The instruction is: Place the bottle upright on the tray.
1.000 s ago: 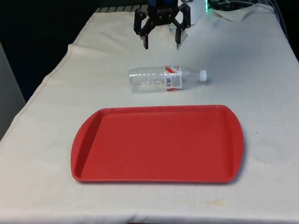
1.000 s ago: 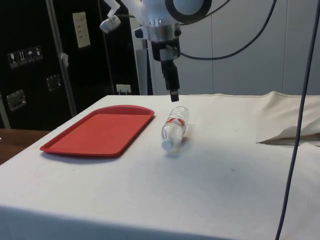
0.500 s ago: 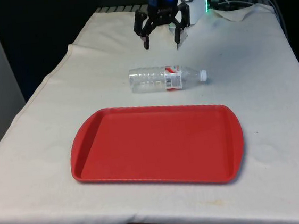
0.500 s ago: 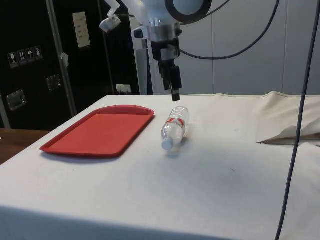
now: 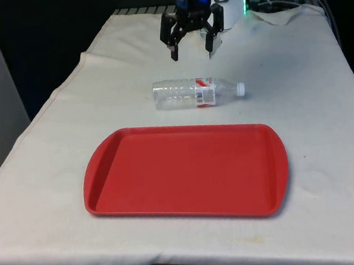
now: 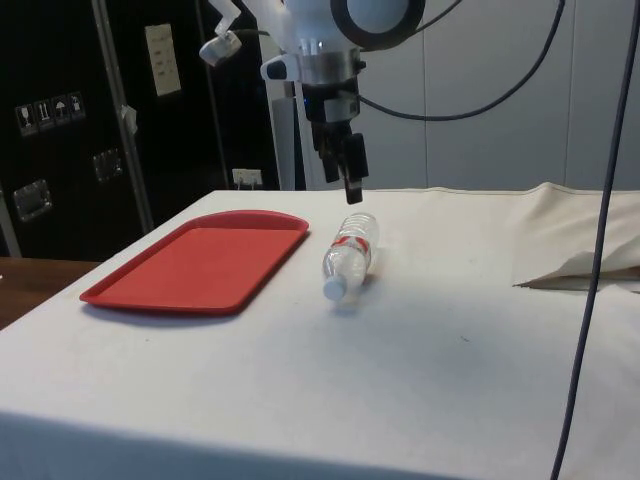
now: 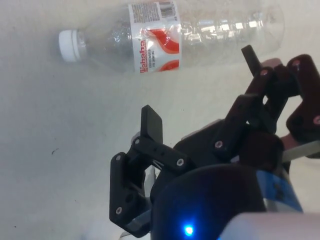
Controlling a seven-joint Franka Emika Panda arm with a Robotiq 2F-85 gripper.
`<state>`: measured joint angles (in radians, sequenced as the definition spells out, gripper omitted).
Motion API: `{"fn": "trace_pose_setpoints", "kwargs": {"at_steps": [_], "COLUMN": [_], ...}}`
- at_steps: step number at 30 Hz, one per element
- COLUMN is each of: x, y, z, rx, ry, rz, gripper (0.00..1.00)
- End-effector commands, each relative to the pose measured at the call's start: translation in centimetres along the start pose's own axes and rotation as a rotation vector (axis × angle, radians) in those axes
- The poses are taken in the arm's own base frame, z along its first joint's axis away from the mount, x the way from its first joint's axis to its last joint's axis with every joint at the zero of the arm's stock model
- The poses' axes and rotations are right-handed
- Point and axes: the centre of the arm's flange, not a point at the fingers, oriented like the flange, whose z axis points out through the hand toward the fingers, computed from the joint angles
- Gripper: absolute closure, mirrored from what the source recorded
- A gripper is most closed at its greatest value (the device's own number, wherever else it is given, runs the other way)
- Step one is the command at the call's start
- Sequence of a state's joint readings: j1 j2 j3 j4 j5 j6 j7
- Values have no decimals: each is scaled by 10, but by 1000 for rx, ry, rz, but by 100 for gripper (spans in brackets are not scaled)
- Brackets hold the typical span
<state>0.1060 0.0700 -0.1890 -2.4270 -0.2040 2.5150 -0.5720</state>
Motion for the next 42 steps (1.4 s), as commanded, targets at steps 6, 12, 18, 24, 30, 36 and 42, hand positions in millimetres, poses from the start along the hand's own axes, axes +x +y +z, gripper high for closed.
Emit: {"fn": "trace_pose_setpoints", "kwargs": {"at_steps": [6, 12, 18, 24, 30, 36, 42], "x": [1, 1, 2, 3, 2, 3, 3], "y": [-1, -1, -2, -2, -2, -3, -3], "z": [2, 3, 4, 5, 5, 8, 10], "rx": [-6, -6, -5, -5, 2, -5, -4], "ry": [9, 9, 7, 6, -3, 5, 4], "rz": [-35, -73, -117, -151, -174, -219, -253], "gripper": [0, 0, 0, 0, 0, 0, 0]}}
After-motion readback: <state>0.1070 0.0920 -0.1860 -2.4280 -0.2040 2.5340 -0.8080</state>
